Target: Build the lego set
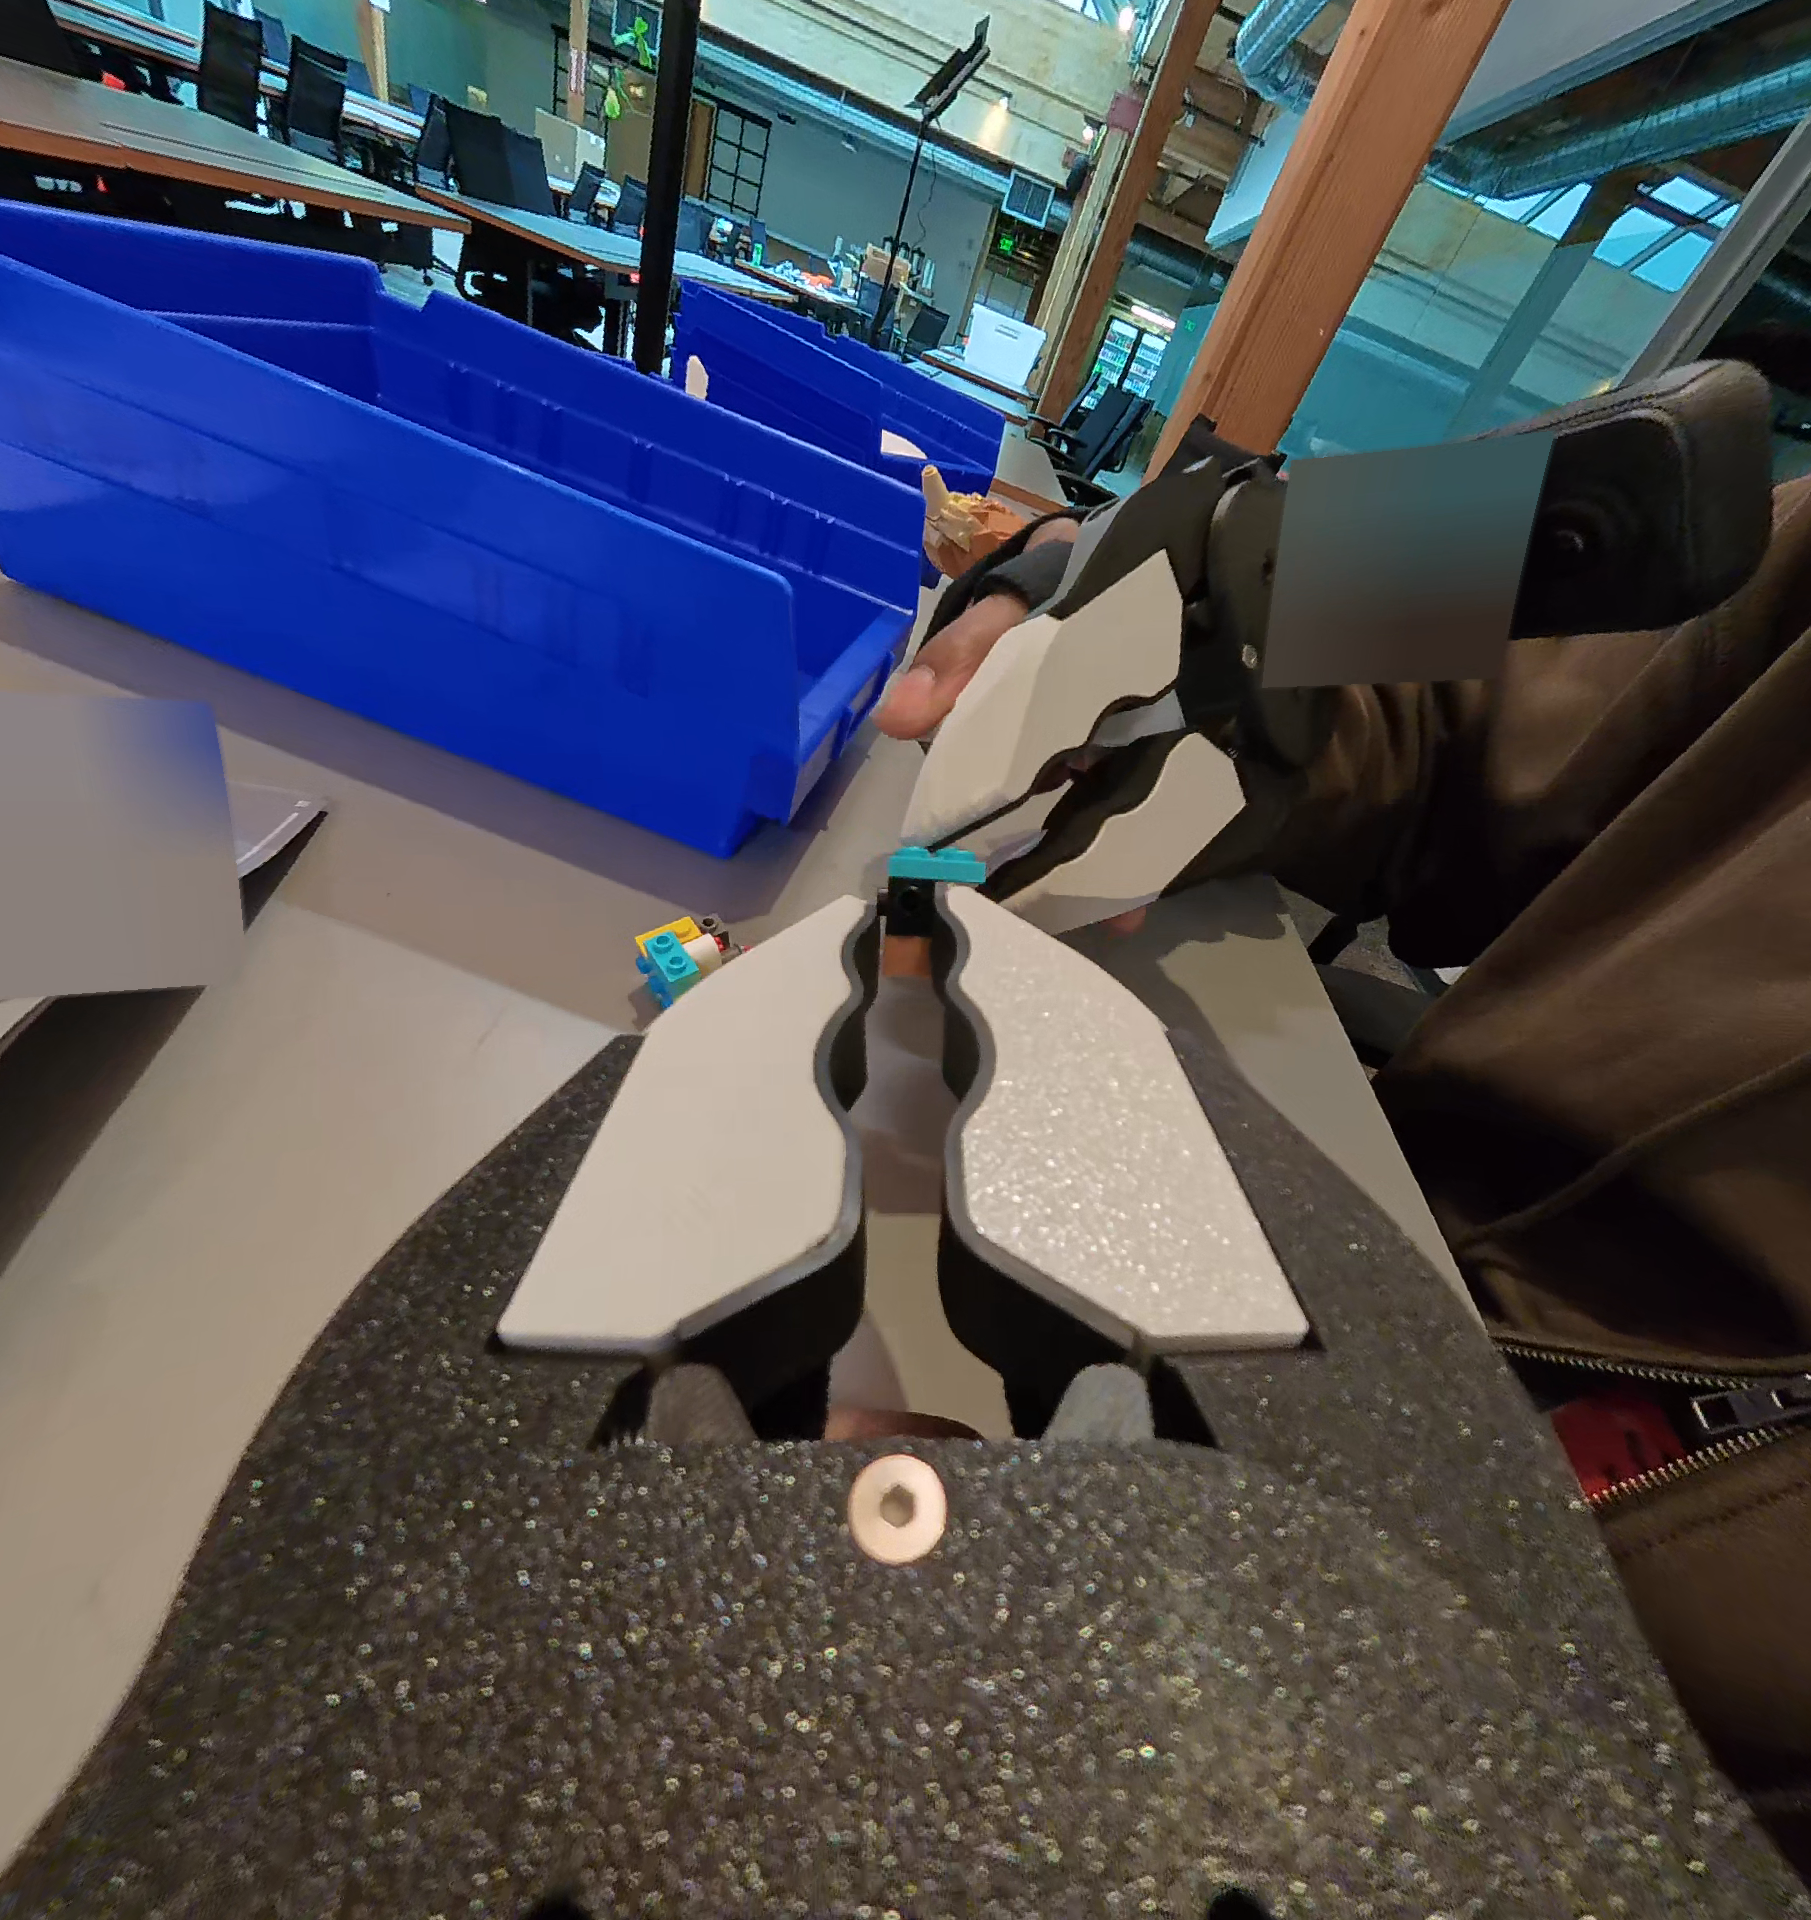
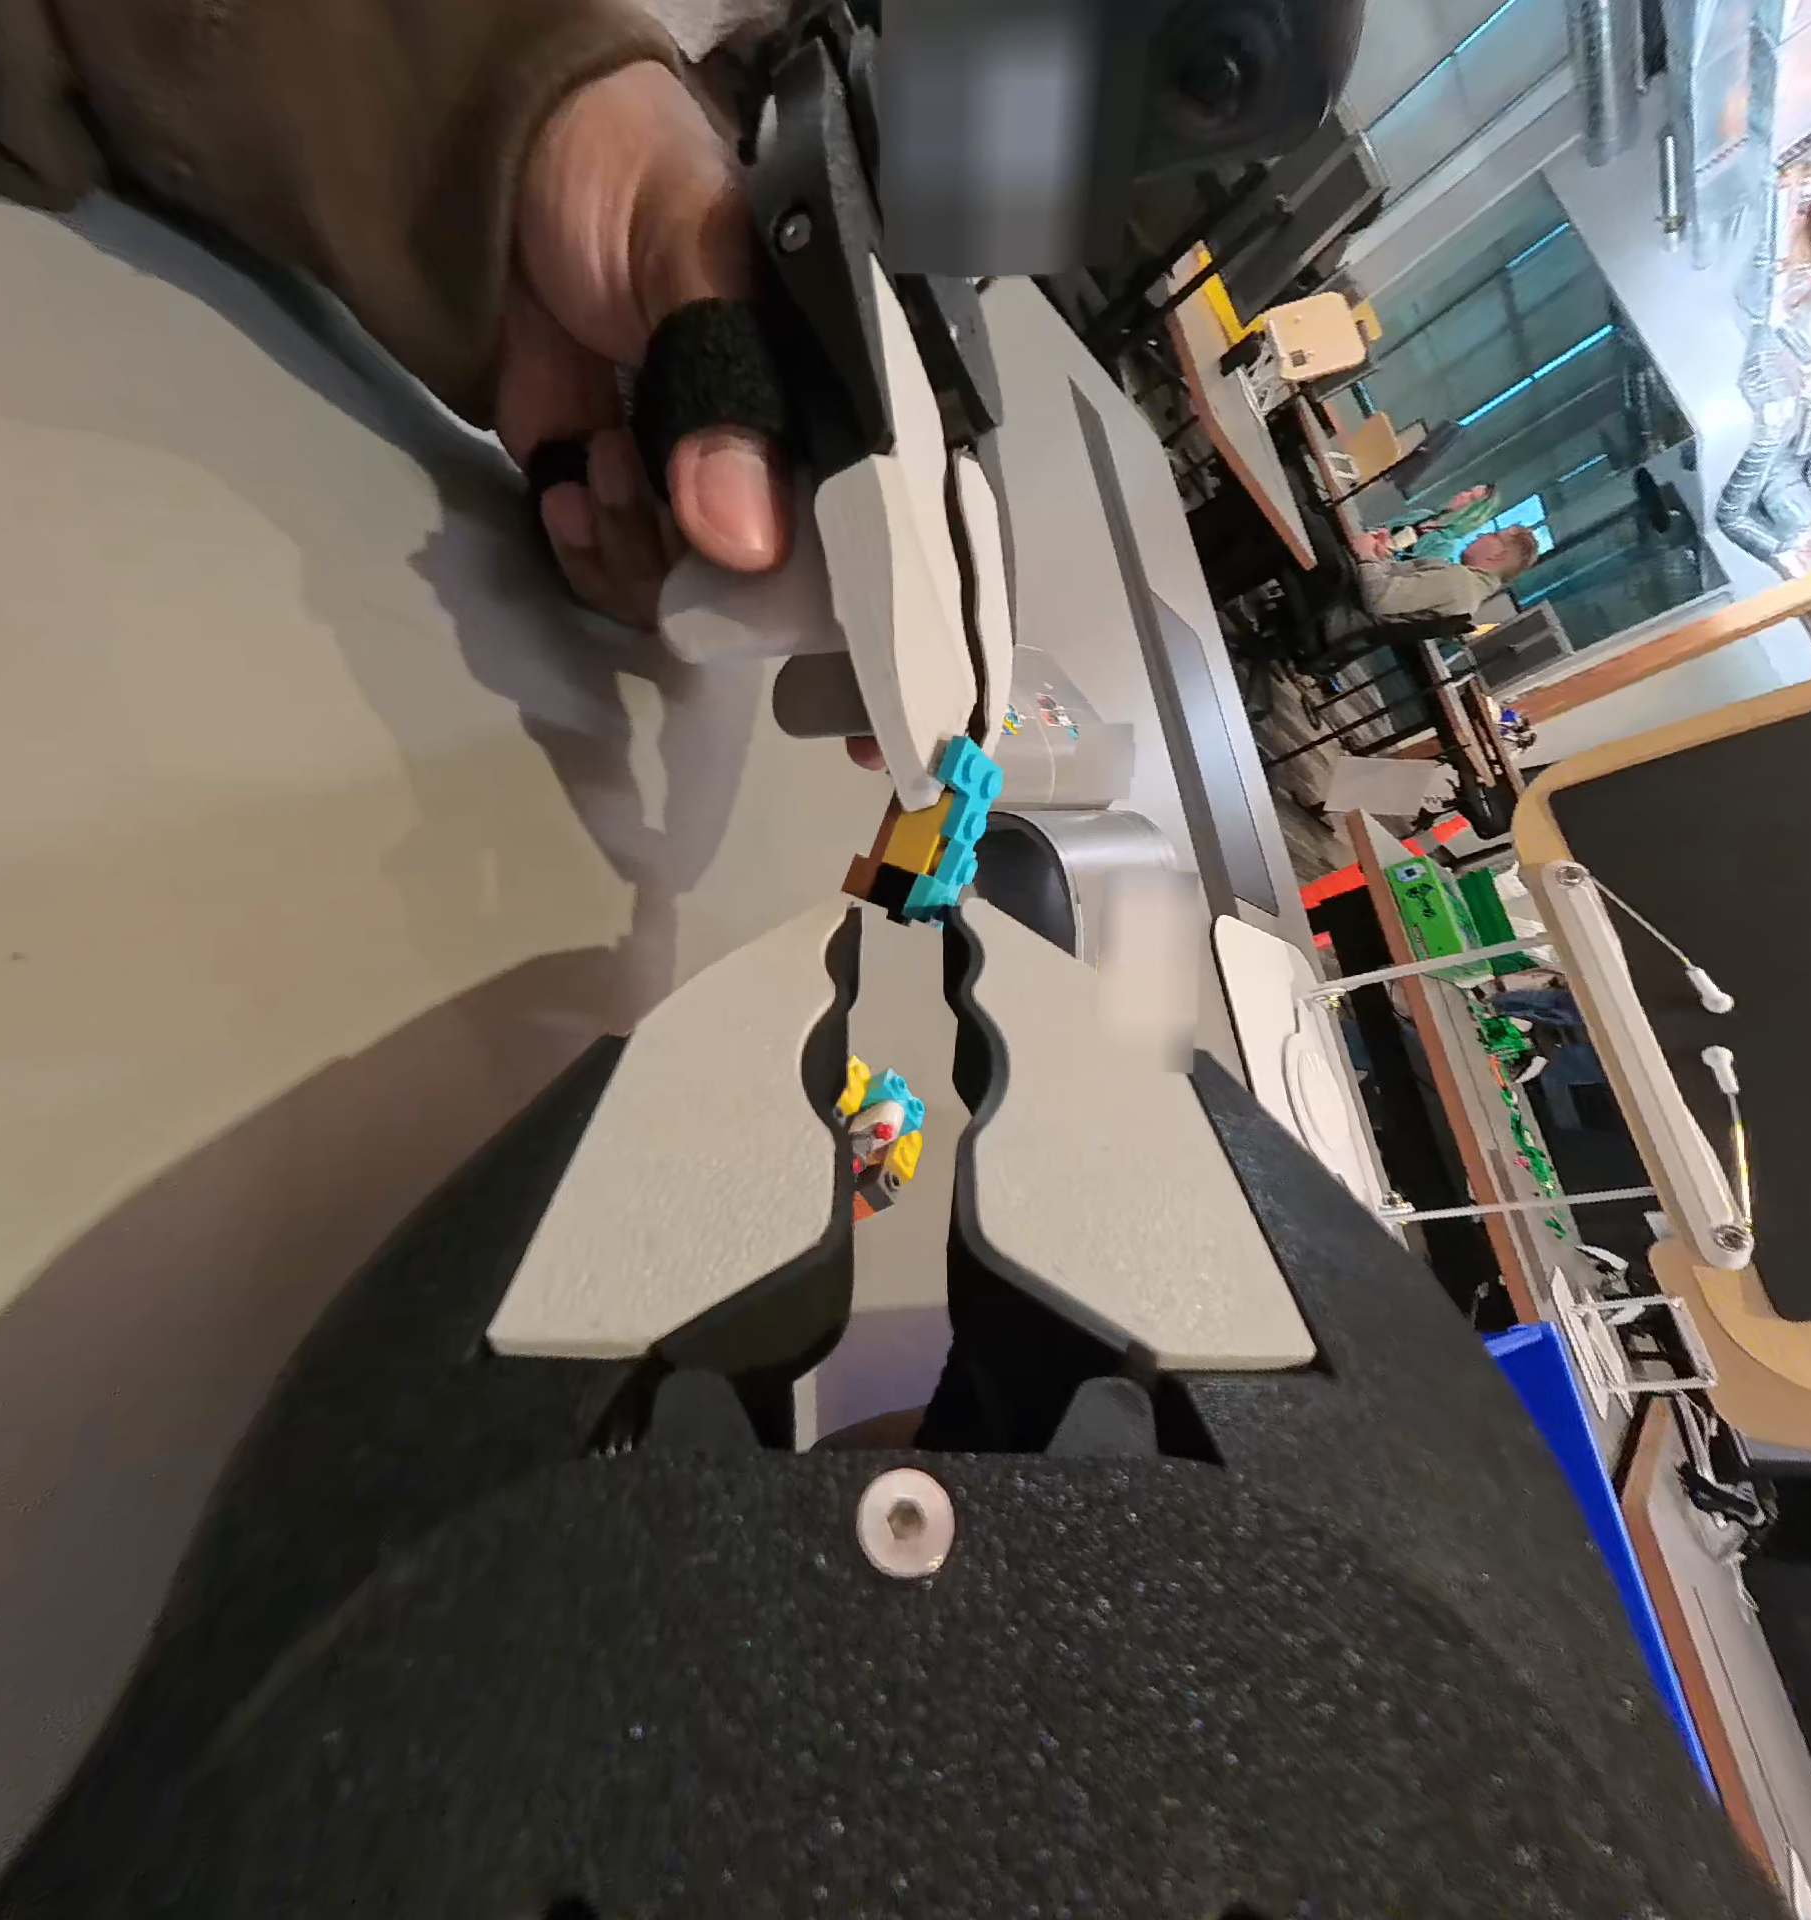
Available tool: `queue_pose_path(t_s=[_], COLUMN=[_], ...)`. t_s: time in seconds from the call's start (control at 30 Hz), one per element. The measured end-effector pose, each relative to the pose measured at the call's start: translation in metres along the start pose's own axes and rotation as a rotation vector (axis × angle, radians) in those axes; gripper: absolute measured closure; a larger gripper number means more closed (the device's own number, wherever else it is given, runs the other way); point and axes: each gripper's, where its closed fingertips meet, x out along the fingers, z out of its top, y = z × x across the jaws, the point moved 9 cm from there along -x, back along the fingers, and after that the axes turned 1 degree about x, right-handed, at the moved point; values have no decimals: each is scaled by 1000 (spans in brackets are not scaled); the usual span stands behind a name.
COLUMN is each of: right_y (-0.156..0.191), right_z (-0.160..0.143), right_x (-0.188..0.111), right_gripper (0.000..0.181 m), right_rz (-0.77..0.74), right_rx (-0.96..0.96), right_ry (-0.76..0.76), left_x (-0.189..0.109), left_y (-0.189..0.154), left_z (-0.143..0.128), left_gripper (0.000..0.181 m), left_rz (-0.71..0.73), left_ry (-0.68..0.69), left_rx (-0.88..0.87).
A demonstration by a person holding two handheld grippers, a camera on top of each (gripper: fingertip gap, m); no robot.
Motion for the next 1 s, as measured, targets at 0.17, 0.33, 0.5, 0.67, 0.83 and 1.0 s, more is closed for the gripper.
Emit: queue_pose_path(t_s=[0.17,0.33,0.5,0.67,0.83,1.0], right_y=[1,0,-1,-1,-3,2], right_z=[-1,-1,-2,-2,-4,-6], right_x=[1,1,1,1,3,10], right_gripper=[166,166,162,157,153,149], right_rz=[15,40,78,121,132,76], right_rx=[18,33,38,51,74,53], right_ry=[-3,-6,-6,-9,-7,31], left_x=[0,0,0,0,0,1], left_y=[0,0,0,0,1,3], left_z=[0,-1,-1,-1,-1,-1], left_gripper=[172,172,172,172,172,172], left_rz=[-2,-4,-2,-1,-1,17], left_ry=[4,9,11,15,11,17], left_rx=[-8,-10,-14,-20,-44,-101])
